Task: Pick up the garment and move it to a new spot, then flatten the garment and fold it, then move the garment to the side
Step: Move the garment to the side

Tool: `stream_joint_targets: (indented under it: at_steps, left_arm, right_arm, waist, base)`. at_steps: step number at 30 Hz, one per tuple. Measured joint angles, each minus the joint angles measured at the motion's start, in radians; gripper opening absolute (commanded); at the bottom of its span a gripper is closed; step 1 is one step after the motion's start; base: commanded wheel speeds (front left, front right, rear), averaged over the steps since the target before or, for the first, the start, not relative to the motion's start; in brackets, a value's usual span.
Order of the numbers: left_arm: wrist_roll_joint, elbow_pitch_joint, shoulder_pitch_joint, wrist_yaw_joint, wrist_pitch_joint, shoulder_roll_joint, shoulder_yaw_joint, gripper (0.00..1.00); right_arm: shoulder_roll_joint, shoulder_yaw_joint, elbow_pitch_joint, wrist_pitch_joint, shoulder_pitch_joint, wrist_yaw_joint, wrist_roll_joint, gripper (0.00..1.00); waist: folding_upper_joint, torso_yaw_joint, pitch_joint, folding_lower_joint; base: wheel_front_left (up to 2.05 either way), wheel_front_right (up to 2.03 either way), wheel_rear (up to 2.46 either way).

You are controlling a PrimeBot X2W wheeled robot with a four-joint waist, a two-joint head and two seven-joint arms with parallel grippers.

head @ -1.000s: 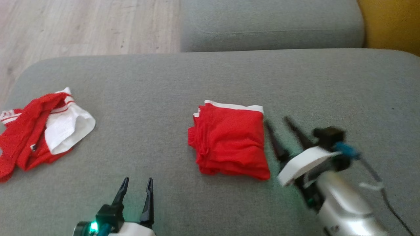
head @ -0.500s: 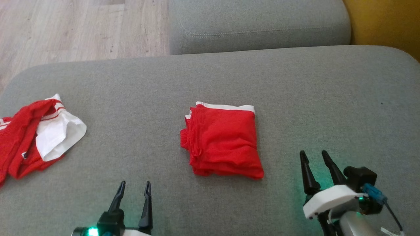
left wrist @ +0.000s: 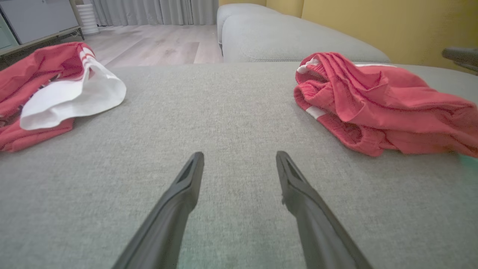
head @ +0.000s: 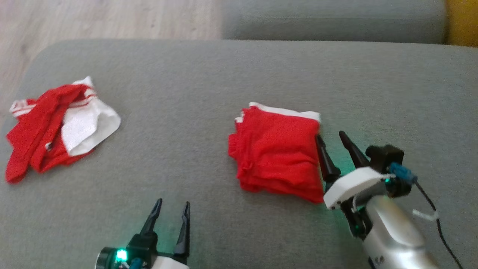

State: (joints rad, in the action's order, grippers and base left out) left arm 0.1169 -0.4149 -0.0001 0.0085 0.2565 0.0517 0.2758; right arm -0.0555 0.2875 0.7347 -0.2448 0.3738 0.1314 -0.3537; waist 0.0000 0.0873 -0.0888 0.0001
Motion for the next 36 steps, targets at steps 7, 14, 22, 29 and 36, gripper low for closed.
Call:
stream_joint_targets:
  at_steps: [7,14,22,29,36]
  left_arm:
    - [0.007,-0.014,-0.009,0.000,0.000,0.000,0.034,1.00]
    - [0.008,-0.016,-0.037,0.000,0.000,0.000,0.046,1.00]
    - [0.008,-0.017,-0.036,-0.011,0.000,0.000,0.046,1.00]
    - [0.038,-0.002,-0.038,-0.026,0.000,0.000,0.101,1.00]
    - [0.065,0.004,-0.082,-0.026,0.000,0.000,0.175,1.00]
  right_arm:
    - [0.000,-0.005,0.172,0.053,0.096,0.000,-0.003,1.00]
    - [-0.002,-0.013,0.273,0.048,0.148,0.000,0.004,0.00]
    - [0.002,-0.001,0.296,0.005,0.138,0.000,-0.041,0.00]
    - [0.001,0.040,0.279,-0.003,0.063,0.000,-0.052,0.00]
    - [0.000,0.065,0.252,-0.003,0.026,0.000,-0.073,0.00]
  waist:
    - [0.0000,0.079,-0.049,0.0000]
    - [0.0000,0.105,-0.073,0.0001]
    - [0.0000,-0.002,-0.040,-0.0001]
    - [0.0000,-0.185,-0.006,-0.0001]
    - [0.0000,-0.354,0.010,-0.0001]
  base:
    - [0.00,0.00,0.00]
    - [0.00,0.00,0.00]
    - [0.00,0.00,0.00]
    - [0.00,0.00,0.00]
    - [0.00,0.00,0.00]
